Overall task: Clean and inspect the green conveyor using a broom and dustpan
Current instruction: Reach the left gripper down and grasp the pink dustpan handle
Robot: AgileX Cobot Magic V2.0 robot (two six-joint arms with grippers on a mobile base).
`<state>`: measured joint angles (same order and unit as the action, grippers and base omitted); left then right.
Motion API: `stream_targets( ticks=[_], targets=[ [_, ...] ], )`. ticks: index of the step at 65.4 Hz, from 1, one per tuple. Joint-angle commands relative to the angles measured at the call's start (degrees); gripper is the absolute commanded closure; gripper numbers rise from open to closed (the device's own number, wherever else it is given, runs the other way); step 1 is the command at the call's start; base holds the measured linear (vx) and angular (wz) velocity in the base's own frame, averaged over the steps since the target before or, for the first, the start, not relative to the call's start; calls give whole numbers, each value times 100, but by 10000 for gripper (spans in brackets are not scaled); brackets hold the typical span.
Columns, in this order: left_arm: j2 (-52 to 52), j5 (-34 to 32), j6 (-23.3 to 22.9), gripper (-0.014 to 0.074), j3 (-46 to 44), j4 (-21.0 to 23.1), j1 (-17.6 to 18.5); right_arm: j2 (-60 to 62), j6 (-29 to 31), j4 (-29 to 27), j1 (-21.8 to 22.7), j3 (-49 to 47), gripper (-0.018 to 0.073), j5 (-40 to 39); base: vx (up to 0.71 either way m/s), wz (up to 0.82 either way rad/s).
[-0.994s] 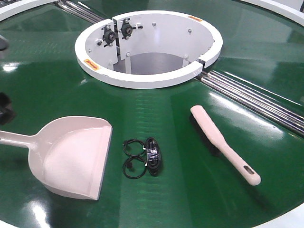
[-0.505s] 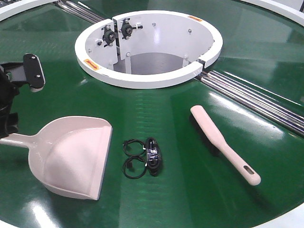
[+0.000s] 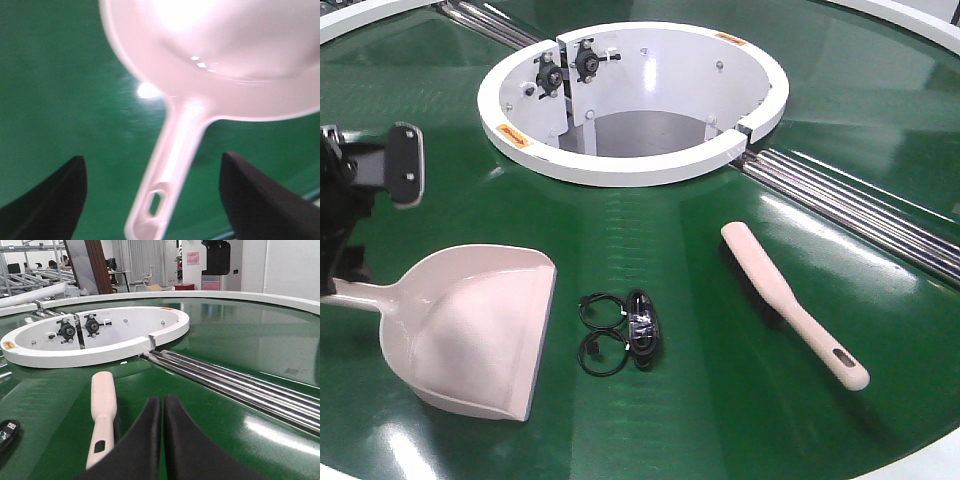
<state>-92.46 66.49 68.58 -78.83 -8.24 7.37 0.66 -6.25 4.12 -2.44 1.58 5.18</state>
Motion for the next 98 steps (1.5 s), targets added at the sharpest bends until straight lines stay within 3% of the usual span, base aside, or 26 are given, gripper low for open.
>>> stream_targets(
  ticks=[1, 9, 29, 57, 72, 88, 98],
  targets=[
    [198, 113, 134, 80, 239, -50, 6, 67, 8, 41, 3, 20, 568, -399, 0, 0],
    [230, 128, 216, 80, 633, -295, 6, 67, 8, 41, 3, 20, 568, -399, 0, 0],
    [198, -322, 284, 80, 639, -541, 6, 67, 8, 41, 3, 20, 568, -399, 0, 0],
    [-190, -664, 587, 80, 639, -602, 6, 67, 8, 41, 3, 20, 568, -399, 0, 0],
    [-463, -773, 632, 82, 639, -850, 6, 62, 8, 41, 3, 20, 568, -399, 0, 0],
    [-713, -1024, 664, 139, 639, -844, 6, 62, 8, 41, 3, 20, 568, -399, 0, 0],
    [-816, -987, 664, 239, 639, -846, 6, 62, 8, 41, 3, 20, 568, -399, 0, 0]
  ],
)
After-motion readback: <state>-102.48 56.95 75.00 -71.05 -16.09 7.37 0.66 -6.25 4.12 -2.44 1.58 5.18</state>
